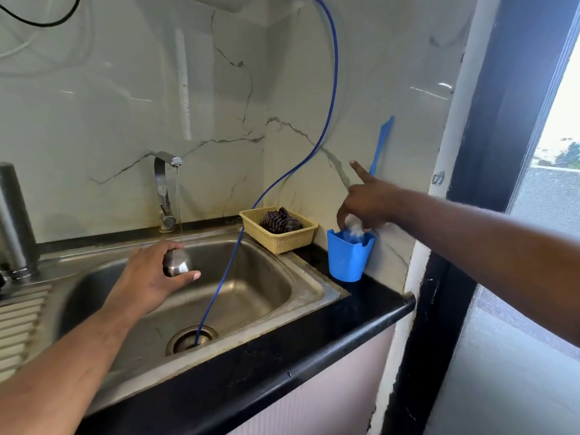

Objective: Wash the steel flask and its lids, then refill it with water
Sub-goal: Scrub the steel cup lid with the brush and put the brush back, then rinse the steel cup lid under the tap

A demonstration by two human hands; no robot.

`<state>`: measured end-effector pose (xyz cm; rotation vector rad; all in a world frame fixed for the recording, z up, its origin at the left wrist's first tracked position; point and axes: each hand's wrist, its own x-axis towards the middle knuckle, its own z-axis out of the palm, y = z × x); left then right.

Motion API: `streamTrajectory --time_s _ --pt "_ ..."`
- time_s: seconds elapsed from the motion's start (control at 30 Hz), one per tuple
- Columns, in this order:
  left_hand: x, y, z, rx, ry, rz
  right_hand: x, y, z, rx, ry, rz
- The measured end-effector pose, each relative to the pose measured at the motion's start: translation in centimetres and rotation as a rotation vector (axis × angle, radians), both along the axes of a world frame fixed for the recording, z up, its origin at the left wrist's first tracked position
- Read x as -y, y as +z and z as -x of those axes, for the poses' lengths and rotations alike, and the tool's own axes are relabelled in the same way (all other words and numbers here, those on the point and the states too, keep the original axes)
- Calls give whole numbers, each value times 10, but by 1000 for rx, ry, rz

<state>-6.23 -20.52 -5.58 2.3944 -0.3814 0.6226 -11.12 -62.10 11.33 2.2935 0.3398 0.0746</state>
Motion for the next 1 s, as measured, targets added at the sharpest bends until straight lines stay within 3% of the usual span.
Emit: streamTrajectory --time_s 0.3,0.57,0.87,1.0 --pt "2 4 5 -55 2 1 5 3 -4 66 54 140" --pt "4 11 11 -67 10 89 -14 33 -2 75 -13 136" --pt "-4 7 5 -99 33 205 -72 27 -44 104 147 -192" --pt "-4 3 -2 -141 62 261 -137 -19 -73 -44 404 -685"
